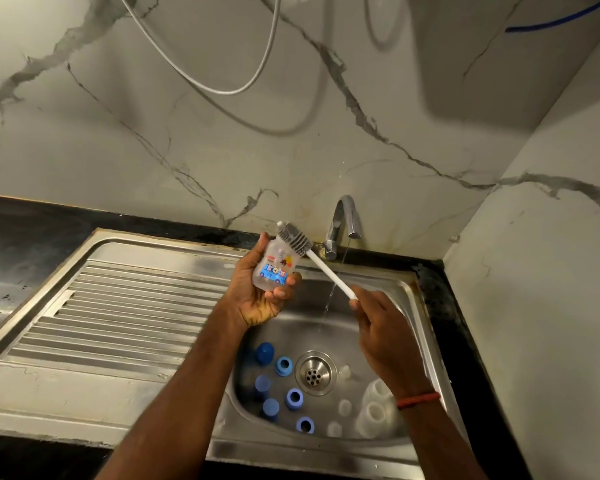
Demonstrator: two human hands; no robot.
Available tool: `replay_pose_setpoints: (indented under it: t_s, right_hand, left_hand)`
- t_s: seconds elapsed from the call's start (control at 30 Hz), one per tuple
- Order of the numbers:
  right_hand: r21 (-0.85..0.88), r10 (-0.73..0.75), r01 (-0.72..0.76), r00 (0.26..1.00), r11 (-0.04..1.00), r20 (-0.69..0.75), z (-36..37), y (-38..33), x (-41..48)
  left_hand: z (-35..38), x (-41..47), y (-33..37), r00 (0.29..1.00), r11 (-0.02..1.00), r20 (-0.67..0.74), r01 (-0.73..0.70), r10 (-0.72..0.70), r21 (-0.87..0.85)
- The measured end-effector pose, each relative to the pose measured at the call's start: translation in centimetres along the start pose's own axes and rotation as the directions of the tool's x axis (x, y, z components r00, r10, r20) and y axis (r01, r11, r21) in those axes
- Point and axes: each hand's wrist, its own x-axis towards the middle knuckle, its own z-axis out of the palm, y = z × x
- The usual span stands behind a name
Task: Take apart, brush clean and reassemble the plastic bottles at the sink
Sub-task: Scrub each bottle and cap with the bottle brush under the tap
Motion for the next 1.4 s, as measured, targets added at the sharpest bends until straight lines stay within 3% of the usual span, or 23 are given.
replay_pose_setpoints:
  t_s: [0.2,0.33,0.53,0.73,0.87,1.0,1.07,1.4]
  right_hand:
    - [0.058,0.035,-0.038,0.998,0.998,0.044,0.0,2.1,-2.3]
    - [0.068,0.101,-0.102,0.995,0.992,0.026,0.1,1.8,-2.3]
    - [-0.007,0.04,-0.04,0.998,0.999,0.058,0.2,1.3,-0.8]
    - [0.056,0.143,-0.149,0.985,0.987,0.093,0.7,3.3,-2.4]
    - [-0.006,0.227,-0.227,0.973,0.974,0.03,0.8,3.8,-1.3]
    - [-0.129,0.455,-0.447,0.889,0.885,0.048,0.8,6.2,-1.6]
    - [-0.122,0.495,-0.485,0.867,0.866,0.065,0.9,7.0,-1.6]
    - [-0.009,0.426,-0.426,0.904,0.905,0.03,0.7,5.8,-0.9]
  left_hand:
    - [-1.0,-0.3,-0.9,0.998,0.997,-0.023,-0.057,0.058,0.052]
    - [-0.6,0.5,-1.2,0.981,0.992,-0.172,-0.069,0.086,0.102]
    - [-1.0,1.0,-1.4,0.961,0.983,-0.259,-0.056,0.1,0.175]
    - [-1.4,1.4,-1.5,0.954,0.986,-0.285,-0.048,0.093,0.16]
    - [-1.3,2.3,-1.7,0.943,0.983,-0.301,-0.101,0.144,0.154]
    - [-2.0,2.6,-2.3,0.934,0.984,-0.317,-0.138,0.167,0.112]
    - [-2.4,2.8,-2.7,0.921,0.98,-0.345,-0.142,0.182,0.138]
    - [-3.7,3.4,-3.2,0.854,0.978,-0.482,-0.131,0.195,0.164]
